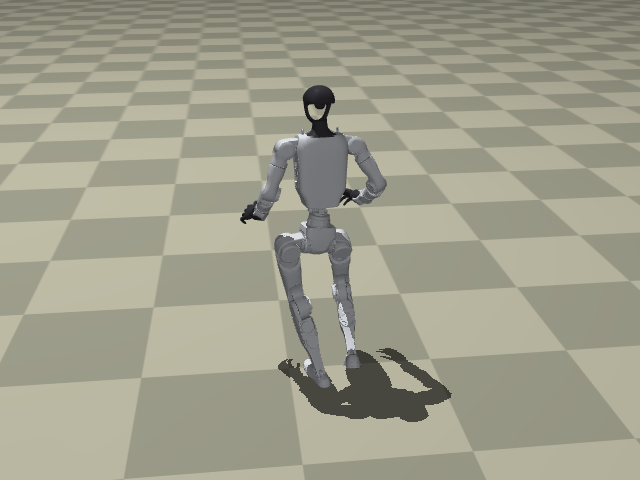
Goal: Walk
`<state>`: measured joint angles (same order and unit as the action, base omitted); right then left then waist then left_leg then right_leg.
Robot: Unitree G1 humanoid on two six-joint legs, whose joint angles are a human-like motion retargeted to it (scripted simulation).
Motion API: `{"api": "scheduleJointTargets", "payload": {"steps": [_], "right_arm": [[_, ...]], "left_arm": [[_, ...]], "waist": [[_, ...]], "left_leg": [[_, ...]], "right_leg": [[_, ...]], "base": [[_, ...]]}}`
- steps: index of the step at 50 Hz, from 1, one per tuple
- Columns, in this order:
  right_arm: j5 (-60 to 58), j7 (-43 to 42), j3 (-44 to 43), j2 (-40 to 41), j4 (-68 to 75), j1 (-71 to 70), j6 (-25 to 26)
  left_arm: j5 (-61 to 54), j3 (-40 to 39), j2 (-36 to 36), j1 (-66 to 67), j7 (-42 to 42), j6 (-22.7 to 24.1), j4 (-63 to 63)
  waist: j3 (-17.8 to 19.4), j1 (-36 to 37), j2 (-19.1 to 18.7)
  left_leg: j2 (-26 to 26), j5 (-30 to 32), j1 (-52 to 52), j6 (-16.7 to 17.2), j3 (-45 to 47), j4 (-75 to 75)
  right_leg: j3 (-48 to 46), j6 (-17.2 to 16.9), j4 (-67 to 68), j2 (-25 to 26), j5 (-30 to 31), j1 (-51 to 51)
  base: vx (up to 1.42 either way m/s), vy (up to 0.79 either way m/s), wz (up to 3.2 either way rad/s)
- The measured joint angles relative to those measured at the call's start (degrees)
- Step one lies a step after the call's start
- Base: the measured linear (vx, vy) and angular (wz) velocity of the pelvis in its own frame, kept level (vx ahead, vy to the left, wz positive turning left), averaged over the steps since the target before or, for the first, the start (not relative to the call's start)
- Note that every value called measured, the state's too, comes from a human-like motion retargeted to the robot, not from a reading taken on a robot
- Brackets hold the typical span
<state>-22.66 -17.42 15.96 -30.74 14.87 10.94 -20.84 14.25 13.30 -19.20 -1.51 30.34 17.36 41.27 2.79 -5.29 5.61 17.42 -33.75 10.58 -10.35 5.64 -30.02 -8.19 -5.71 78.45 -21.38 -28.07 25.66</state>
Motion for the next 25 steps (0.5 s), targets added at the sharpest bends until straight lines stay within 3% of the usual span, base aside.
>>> {"api": "scheduleJointTargets", "payload": {"steps": [3, 7, 13, 16, 18, 20, 25], "right_arm": [[0.70, -0.71, -0.53, -0.23, 1.34, 0.98, 0.84], [2.55, -0.73, -1.42, 0.60, 3.09, 2.06, 2.20], [4.58, -0.77, -1.10, 1.99, 2.70, 2.18, 1.92], [5.01, -1.74, -0.89, 2.07, 0.60, -0.01, 1.61], [5.17, -2.54, -1.12, 1.15, -1.46, -2.73, 2.00], [4.77, -3.57, -1.12, 0.69, -3.31, -4.81, 2.09], [4.96, -5.63, -2.10, -0.54, -5.62, -11.25, 3.98]], "left_arm": [[-1.59, -0.06, -1.50, -2.03, 0.74, 1.35, -3.90], [-2.17, 1.24, -2.78, -2.52, -0.22, 2.74, -5.49], [-0.14, 3.89, -0.37, 2.96, -3.94, 0.45, 2.55], [1.87, 5.23, 1.85, 6.50, -6.77, -1.96, 9.71], [3.75, 5.90, 3.58, 7.49, -8.83, -3.56, 14.22], [5.10, 6.79, 4.44, 9.96, -10.27, -4.62, 16.58], [5.18, 7.10, 4.46, 13.79, -13.69, -4.65, 17.38]], "waist": [[0.36, -1.02, -2.98], [-0.46, -0.24, -6.87], [0.05, 1.81, -8.46], [1.02, 3.63, -11.17], [0.59, 5.77, -15.26], [0.73, 7.86, -16.63], [-0.15, 11.16, -14.60]], "left_leg": [[-3.10, 0.12, -4.06, 2.02, -0.58, 4.08], [-8.10, -1.10, -6.53, 3.36, -0.31, 5.70], [-12.19, -7.93, -3.88, 4.00, -1.01, -14.14], [-18.69, -6.28, 1.86, 5.55, -0.51, -33.70], [-25.78, -4.70, 8.70, 6.01, -1.91, -45.91], [-29.33, -4.87, 12.87, 5.04, -2.35, -52.09], [-26.10, -7.51, 20.27, 3.72, -2.58, -39.92]], "right_leg": [[-1.90, -0.34, -14.82, 5.10, -2.57, 3.46], [-2.50, -2.59, -37.34, 14.60, 1.18, 4.03], [-3.35, -0.75, -34.43, 18.25, 1.33, 0.82], [-5.84, 1.82, -33.24, 21.70, -1.02, -2.41], [-7.76, 3.55, -39.60, 27.45, 0.47, -5.31], [-7.97, 3.94, -40.64, 29.70, 0.26, -7.01], [-6.45, 2.09, -51.23, 29.91, 4.26, -13.83]], "base": [[0.00, 0.00, 0.00], [-0.01, -0.03, -0.25], [-0.01, -0.02, -0.06], [-0.04, -0.06, -0.08], [-0.04, -0.06, -0.15], [-0.02, -0.03, -0.09], [0.00, 0.00, 0.00]]}}
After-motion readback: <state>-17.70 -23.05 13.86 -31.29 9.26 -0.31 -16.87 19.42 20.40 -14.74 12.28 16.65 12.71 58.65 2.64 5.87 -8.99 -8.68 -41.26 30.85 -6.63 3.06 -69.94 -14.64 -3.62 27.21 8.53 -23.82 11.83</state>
